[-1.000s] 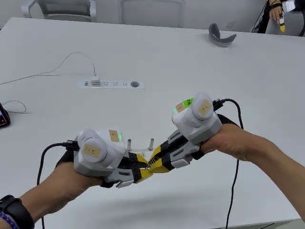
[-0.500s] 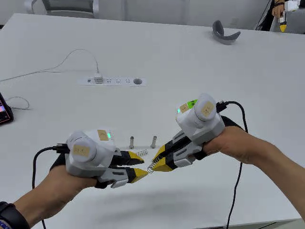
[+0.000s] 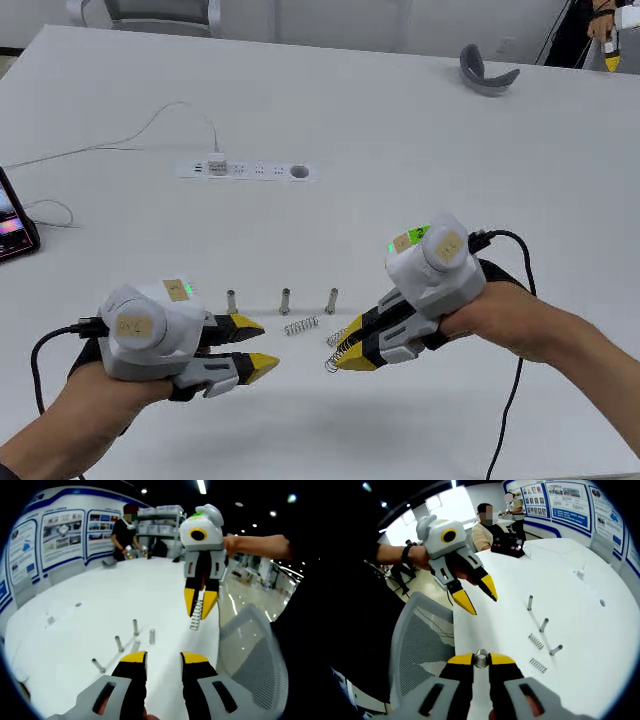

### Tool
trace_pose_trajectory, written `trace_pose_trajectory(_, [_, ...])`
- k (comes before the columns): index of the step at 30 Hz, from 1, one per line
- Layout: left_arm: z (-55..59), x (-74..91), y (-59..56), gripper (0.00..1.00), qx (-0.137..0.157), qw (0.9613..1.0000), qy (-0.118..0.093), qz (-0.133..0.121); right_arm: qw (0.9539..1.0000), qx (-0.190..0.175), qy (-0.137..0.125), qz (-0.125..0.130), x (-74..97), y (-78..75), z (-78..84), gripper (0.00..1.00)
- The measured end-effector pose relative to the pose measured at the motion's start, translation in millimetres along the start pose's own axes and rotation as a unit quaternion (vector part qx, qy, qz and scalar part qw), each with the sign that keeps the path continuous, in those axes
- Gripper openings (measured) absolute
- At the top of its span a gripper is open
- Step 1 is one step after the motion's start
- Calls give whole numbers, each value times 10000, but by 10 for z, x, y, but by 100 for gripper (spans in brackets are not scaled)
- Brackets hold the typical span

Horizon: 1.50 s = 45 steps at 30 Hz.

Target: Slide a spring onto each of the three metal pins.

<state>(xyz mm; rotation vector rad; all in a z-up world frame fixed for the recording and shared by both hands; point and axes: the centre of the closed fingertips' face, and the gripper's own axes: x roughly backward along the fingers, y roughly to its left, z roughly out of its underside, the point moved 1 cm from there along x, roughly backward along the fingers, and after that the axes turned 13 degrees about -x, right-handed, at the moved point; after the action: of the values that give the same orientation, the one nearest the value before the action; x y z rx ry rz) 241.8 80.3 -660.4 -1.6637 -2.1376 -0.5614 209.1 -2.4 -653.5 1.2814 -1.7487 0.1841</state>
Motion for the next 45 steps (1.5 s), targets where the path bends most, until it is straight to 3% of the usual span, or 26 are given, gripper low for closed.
trace_pose_trajectory(8, [191,95,106,35,236,9992,107,-316,9999,51,121,94,-84,-139,43,12])
trace_pose_trajectory(18, [361,261,197,41,480,9963,209,-687,9994,224,232,92,-249,-262,-49,12])
trace_pose_trajectory(31, [622,529,384,55,948,9881,333,-1165,9972,607,400,160,-457,-420,-261,12])
trace_pose_trajectory(45, [817,716,513,67,1237,9793,463,-1534,9964,681,482,168,-626,-584,-461,12])
